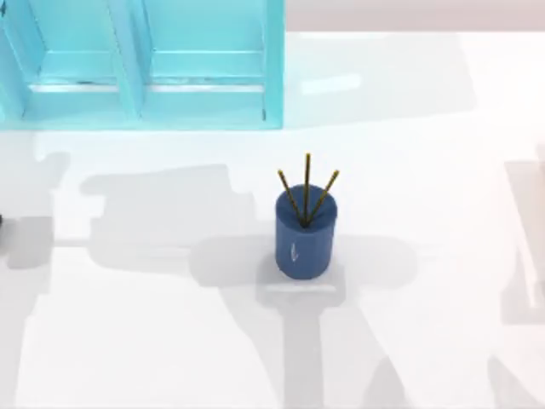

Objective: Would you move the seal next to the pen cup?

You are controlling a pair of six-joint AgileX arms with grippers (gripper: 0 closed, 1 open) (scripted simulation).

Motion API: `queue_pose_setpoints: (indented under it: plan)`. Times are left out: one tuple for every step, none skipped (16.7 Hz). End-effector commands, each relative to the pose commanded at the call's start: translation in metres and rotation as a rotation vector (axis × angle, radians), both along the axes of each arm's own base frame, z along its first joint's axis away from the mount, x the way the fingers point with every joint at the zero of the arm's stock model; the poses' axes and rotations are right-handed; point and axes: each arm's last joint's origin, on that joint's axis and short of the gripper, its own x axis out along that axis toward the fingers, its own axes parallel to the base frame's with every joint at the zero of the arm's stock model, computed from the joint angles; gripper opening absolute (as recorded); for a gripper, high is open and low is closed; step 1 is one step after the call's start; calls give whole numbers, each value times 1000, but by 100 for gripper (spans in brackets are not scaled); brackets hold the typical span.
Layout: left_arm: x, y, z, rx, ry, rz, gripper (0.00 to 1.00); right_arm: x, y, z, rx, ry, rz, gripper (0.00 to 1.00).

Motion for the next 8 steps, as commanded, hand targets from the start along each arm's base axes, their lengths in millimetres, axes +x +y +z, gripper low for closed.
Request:
queue_pose_setpoints:
  plan:
    - [1, 1, -7, -1, 4, 2, 100, 0, 0, 0, 0, 0, 0, 100]
    - [1, 1, -17, -1, 6, 2, 100, 0, 0, 0, 0, 0, 0, 100]
    - [2, 1, -28, -1, 4, 2, 100, 0, 0, 0, 0, 0, 0, 100]
    - [3, 1, -40, 1, -3, 2, 100, 0, 0, 0, 0, 0, 0, 100]
    - [4, 2, -53, 2, -10, 2, 100, 0, 0, 0, 0, 0, 0, 100]
    - [4, 2, -66, 3, -13, 2, 100, 0, 0, 0, 0, 0, 0, 100]
    - [2, 2, -77, 2, -10, 2, 100, 0, 0, 0, 0, 0, 0, 100]
    - [1, 2, -86, 1, -5, 2, 100, 0, 0, 0, 0, 0, 0, 100]
